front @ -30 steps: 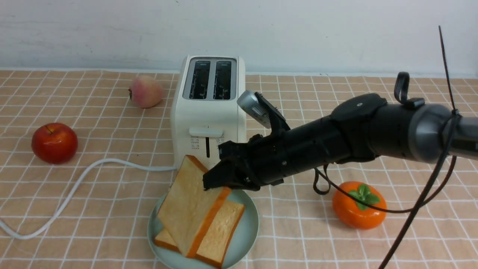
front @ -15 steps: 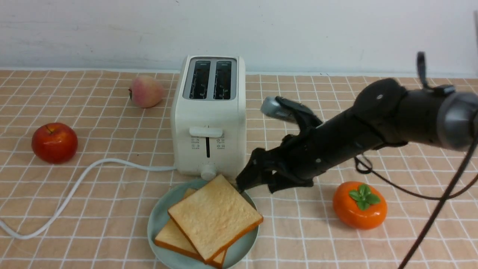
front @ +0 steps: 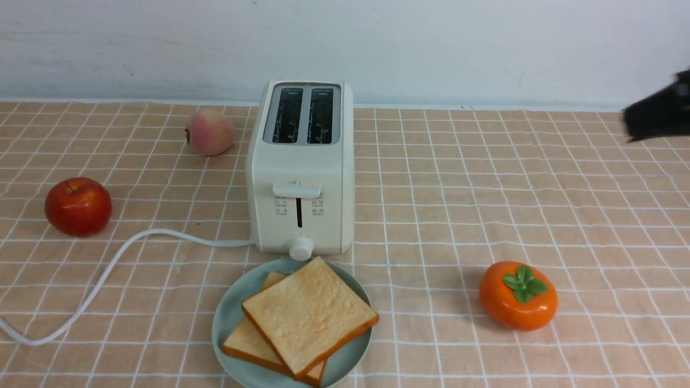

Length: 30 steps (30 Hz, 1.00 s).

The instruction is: Take toasted bread from bread machine on light coffee tablecloth place on plate.

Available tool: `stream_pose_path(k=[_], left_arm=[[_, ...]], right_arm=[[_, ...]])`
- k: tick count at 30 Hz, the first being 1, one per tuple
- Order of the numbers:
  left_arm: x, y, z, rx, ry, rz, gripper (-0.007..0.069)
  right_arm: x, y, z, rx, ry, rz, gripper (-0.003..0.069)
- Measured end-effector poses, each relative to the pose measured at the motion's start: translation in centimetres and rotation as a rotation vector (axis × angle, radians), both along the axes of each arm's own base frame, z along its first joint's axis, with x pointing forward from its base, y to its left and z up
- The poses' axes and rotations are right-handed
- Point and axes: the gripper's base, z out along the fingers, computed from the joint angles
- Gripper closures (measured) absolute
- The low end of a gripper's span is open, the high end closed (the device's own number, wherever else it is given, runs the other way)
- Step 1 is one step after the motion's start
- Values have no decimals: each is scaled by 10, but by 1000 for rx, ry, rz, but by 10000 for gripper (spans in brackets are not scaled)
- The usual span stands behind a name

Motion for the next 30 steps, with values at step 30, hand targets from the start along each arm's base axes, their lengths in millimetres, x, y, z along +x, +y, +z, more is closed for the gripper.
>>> stream_pose_path(k=[30], left_arm=[[29, -11, -24, -100, -205, -15, 623]], right_arm=[[-164, -40, -165, 88, -741, -588, 643]])
